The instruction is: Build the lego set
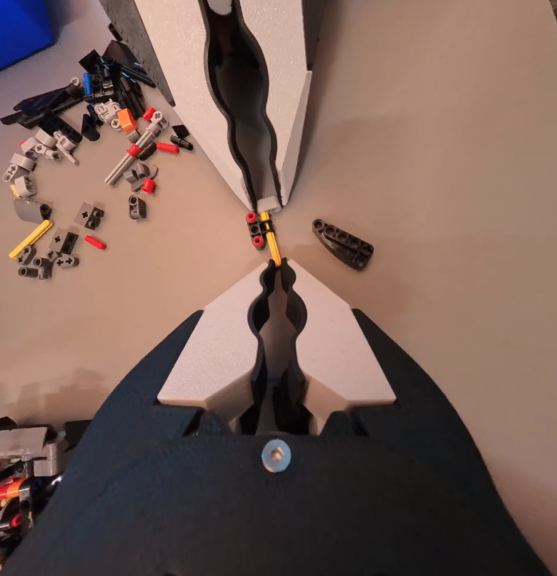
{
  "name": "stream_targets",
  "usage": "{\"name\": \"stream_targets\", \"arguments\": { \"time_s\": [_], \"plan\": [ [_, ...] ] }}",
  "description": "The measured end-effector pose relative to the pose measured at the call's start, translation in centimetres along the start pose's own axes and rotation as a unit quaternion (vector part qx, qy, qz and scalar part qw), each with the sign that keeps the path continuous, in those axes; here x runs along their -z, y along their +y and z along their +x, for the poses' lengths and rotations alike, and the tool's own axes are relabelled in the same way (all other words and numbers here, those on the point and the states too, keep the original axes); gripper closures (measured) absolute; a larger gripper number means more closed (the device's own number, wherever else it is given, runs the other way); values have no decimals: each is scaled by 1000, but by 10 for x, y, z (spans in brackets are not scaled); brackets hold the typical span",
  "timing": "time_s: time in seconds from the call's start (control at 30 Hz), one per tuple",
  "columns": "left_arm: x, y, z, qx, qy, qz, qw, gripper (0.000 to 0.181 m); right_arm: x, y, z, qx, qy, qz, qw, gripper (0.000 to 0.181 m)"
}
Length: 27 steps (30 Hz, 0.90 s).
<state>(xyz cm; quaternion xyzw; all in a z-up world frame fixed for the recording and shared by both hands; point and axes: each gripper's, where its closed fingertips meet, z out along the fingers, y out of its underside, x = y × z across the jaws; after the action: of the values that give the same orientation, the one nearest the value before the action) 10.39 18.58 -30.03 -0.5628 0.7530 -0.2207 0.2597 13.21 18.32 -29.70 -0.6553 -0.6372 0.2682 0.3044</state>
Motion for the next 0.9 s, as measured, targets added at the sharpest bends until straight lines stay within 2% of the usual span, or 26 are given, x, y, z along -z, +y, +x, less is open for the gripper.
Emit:
{"name": "stream_targets", "arguments": {
  "time_s": [0.9],
  "plan": [
    [-7,-9,-4,10,-10,21,1000,179,-1,-1,0,0,0,-3,1000,169]
  ]
}}
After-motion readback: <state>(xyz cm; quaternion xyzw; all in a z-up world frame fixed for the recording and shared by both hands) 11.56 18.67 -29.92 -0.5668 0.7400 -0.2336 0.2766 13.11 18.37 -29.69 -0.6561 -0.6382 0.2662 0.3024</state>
